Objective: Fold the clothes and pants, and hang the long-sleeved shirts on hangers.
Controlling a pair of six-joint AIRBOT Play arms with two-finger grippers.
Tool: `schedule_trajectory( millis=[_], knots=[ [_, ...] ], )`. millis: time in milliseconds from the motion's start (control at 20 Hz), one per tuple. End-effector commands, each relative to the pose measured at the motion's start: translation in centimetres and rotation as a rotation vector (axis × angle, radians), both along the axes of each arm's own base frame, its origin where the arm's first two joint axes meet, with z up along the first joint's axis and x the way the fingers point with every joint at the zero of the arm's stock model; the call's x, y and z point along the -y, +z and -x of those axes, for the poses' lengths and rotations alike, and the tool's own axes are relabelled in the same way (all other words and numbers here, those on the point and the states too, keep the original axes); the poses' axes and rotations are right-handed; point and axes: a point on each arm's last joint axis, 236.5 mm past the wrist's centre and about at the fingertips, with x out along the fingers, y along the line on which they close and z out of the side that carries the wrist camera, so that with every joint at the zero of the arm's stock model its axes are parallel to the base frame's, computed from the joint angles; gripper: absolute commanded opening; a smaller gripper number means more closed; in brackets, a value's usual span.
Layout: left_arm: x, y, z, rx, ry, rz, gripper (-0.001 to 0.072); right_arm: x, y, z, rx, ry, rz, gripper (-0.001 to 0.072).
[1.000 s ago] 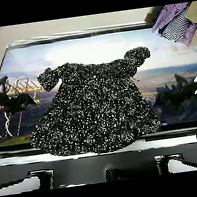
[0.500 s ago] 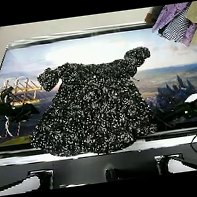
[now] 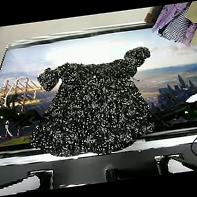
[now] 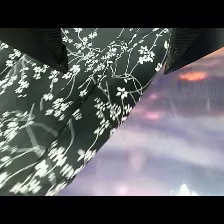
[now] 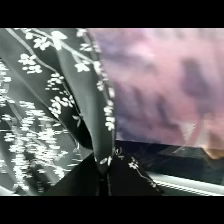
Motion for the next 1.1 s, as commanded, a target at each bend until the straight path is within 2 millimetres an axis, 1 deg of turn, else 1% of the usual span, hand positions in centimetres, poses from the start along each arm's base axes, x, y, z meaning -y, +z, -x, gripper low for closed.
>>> schedule_trajectory(
  millis=[0, 100, 150, 200, 300, 350, 400, 500, 550, 600, 650, 700, 750, 800, 850, 900, 950, 1000, 1050],
  knots=[
    [1.0, -1.6, 1.6, -0.057, -0.011, 0.021, 0.0685, -1.3, 1.2, -1.3, 0.043, -0.039, -0.071, 0.0041],
    [1.5, -1.9, 2.0, -0.068, -0.021, 0.024, 0.0672, -1.6, 1.5, -1.7, 0.052, -0.055, -0.091, 0.0041],
    [1.6, -2.0, 2.0, -0.071, -0.014, 0.021, 0.0592, -1.7, 1.6, -1.8, 0.055, -0.059, -0.097, 0.0041],
    [1.7, -2.1, 1.9, -0.076, 0.004, 0.019, 0.041, -1.9, 1.8, -2.0, 0.057, -0.067, -0.108, 0.0041],
    [1.8, -2.2, 2.0, -0.097, 0.049, 0.022, 0.0116, -2.3, 2.2, -2.3, 0.065, -0.076, -0.133, 0.0041],
    [2.3, -2.0, 1.8, -0.096, 0.063, 0.041, 0.003, -2.7, 2.6, -2.6, 0.079, -0.083, -0.156, 0.0041],
    [3.1, -1.6, 1.4, -0.081, 0.078, 0.074, 0.0029, -3.4, 3.4, -3.2, 0.104, -0.09, -0.193, 0.0041],
    [4.3, 0.0, 0.0, -0.032, 0.092, 0.099, 0.0027, -5.9, 5.4, -4.8, 0.209, -0.058, -0.233, 0.004],
    [4.7, 1.3, -1.0, 0.008, 0.083, 0.086, 0.0025, -7.4, 6.4, -5.9, 0.278, -0.042, -0.225, 0.0039],
    [5.3, 3.1, -2.3, 0.068, 0.061, 0.074, 0.0025, -8.6, 7.6, -7.3, 0.359, -0.018, -0.194, 0.0039],
    [5.8, 5.3, -3.9, 0.142, 0.033, 0.062, 0.0025, -9.5, 9.3, -9.0, 0.449, 0.011, -0.158, 0.0039],
    [6.3, 8.2, -5.8, 0.233, 0.007, 0.047, 0.0025, -10.0, 12.1, -11.4, 0.565, 0.035, -0.116, 0.0038],
    [6.9, 12.1, -8.0, 0.35, -0.02, 0.031, 0.0025, -10.1, 15.5, -13.9, 0.675, 0.048, -0.073, 0.0038],
    [7.4, 17.0, -10.0, 0.482, -0.043, 0.015, 0.0025, -9.6, 20.0, -16.5, 0.793, 0.048, -0.021, 0.0038],
    [7.8, 22.1, -11.6, 0.612, -0.052, 0.0, 0.0025, -8.6, 25.1, -18.6, 0.913, 0.033, 0.039, 0.0038],
    [7.9, 27.6, -12.8, 0.744, -0.029, -0.007, 0.0025, -7.6, 30.3, -20.0, 1.026, 0.02, 0.094, 0.0038],
    [7.7, 33.8, -13.5, 0.895, 0.0, -0.014, 0.0026, -6.5, 35.6, -20.6, 1.142, 0.011, 0.162, 0.0038],
    [7.6, 39.6, -13.3, 1.038, 0.02, -0.021, 0.0026, -5.6, 41.2, -20.4, 1.262, 0.009, 0.233, 0.0039],
    [7.5, 45.4, -12.3, 1.188, 0.031, -0.034, 0.0026, -4.9, 46.1, -19.3, 1.369, 0.009, 0.297, 0.0039]
  ],
)
